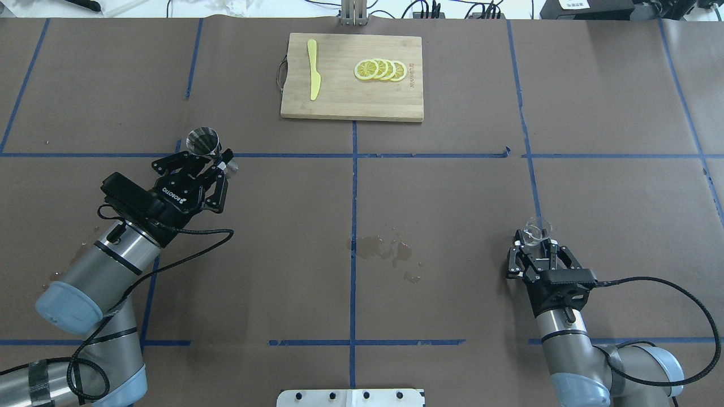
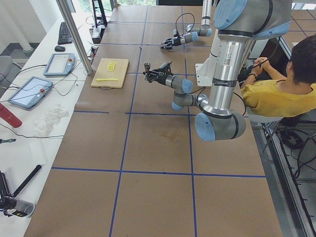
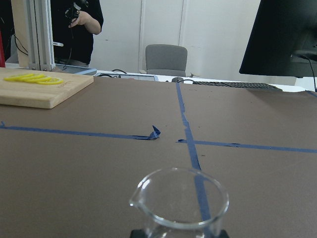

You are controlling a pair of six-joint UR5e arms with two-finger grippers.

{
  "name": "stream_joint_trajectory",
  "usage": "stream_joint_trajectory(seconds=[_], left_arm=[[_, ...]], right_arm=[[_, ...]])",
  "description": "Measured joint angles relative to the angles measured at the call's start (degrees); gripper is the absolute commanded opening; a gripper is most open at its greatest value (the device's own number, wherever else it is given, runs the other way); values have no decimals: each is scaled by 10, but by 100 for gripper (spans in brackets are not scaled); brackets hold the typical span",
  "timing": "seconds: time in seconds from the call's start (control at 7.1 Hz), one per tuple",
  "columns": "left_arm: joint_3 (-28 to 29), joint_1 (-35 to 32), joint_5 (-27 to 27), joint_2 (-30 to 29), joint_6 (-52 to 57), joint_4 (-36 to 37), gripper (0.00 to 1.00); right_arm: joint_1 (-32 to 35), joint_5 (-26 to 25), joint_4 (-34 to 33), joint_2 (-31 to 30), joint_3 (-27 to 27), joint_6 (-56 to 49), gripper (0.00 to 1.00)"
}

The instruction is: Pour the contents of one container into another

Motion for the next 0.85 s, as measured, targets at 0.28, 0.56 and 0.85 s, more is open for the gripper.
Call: stream_joint_trajectory(seconds=[0.28, 0.56, 0.85], left_arm=[[-1, 0, 0, -2, 0, 0, 0], [-2, 0, 1, -2, 0, 0, 0], [-2, 0, 1, -2, 0, 0, 0]], right_arm=[[-4, -3, 49, 1, -12, -22, 100], [-6, -5, 58, 0, 7, -33, 100], [-15, -11, 60, -12, 33, -44, 100]])
